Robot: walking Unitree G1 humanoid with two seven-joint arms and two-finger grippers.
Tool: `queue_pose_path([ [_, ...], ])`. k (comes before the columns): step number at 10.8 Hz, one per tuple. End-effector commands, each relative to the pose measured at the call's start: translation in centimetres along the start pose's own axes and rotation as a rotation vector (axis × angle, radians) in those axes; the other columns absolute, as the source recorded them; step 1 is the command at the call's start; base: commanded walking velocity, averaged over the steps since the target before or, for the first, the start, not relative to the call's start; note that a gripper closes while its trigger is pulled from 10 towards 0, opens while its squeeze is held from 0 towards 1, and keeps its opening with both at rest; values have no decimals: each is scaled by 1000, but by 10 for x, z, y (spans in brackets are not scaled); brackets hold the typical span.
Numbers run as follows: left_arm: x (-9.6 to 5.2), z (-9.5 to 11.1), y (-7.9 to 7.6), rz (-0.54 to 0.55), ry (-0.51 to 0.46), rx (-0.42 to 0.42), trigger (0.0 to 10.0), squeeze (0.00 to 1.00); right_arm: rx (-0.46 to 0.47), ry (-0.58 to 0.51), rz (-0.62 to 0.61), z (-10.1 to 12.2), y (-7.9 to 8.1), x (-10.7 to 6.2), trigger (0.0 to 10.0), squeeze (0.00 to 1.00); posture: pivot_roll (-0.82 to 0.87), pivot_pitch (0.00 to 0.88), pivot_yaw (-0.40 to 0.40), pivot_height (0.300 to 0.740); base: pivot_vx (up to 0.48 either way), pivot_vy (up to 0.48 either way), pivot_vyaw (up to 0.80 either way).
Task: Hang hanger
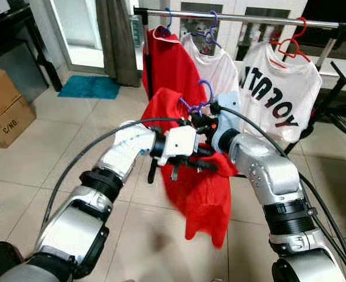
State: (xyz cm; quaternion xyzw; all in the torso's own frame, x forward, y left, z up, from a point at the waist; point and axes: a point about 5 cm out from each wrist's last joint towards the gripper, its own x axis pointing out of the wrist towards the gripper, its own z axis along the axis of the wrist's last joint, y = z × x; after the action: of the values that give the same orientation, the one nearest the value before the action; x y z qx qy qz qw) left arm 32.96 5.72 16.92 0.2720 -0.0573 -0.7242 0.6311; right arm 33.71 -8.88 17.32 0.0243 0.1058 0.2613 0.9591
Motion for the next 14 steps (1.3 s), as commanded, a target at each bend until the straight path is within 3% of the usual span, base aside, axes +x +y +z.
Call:
queue_pose_path([
  [1, 0, 6, 1, -12, -17, 15, 10000, 1000, 2, -4, -12, 0, -4, -2, 10000, 0, -176, 0, 23, 740, 0, 0, 0],
  [3, -6, 7, 1, -10, -32, -15, 10000, 1000, 18, -19, -49, 0, -13, -5, 10000, 0, -170, 0, 22, 740, 0, 0, 0],
  [4, -11, -5, -1, -1, 105, -21, 10000, 1000, 37, -38, -46, -1, -15, -8, 10000, 0, -174, 0, 28, 740, 0, 0, 0],
  [5, -13, -10, 0, 9, 167, -13, 10000, 1000, 54, -51, -39, -1, -12, -8, 10000, 0, -181, 0, 34, 740, 0, 0, 0],
  [6, -16, -12, 2, 6, 243, 2, 10000, 1000, 12, -52, -70, -1, -12, -8, 10000, 0, -181, 0, 33, 740, 0, 0, 0],
  [8, -13, -13, 2, 1, 237, -47, 10000, 1000, 37, -45, -90, -6, -13, -9, 10000, 0, -172, 0, 34, 740, 0, 0, 0],
  [10, -15, -16, 8, 108, 259, -60, 10000, 1000, 63, -67, -122, -1, -16, -10, 10000, 0, -173, 0, 33, 740, 0, 0, 0],
  [11, -24, -14, 11, 137, 225, -52, 10000, 1000, 2, -49, -150, -5, -20, -13, 10000, 0, -191, 0, 43, 740, 0, 0, 0],
  [13, -35, -17, 13, 126, 289, -29, 10000, 1000, 9, -43, -184, -13, -31, -21, 10000, 0, -186, 0, 43, 740, 0, 0, 0],
  [14, -37, -14, 13, 139, 247, -57, 10000, 1000, 30, -73, -212, -14, -36, -26, 10000, 0, -179, 0, 36, 740, 0, 0, 0],
])
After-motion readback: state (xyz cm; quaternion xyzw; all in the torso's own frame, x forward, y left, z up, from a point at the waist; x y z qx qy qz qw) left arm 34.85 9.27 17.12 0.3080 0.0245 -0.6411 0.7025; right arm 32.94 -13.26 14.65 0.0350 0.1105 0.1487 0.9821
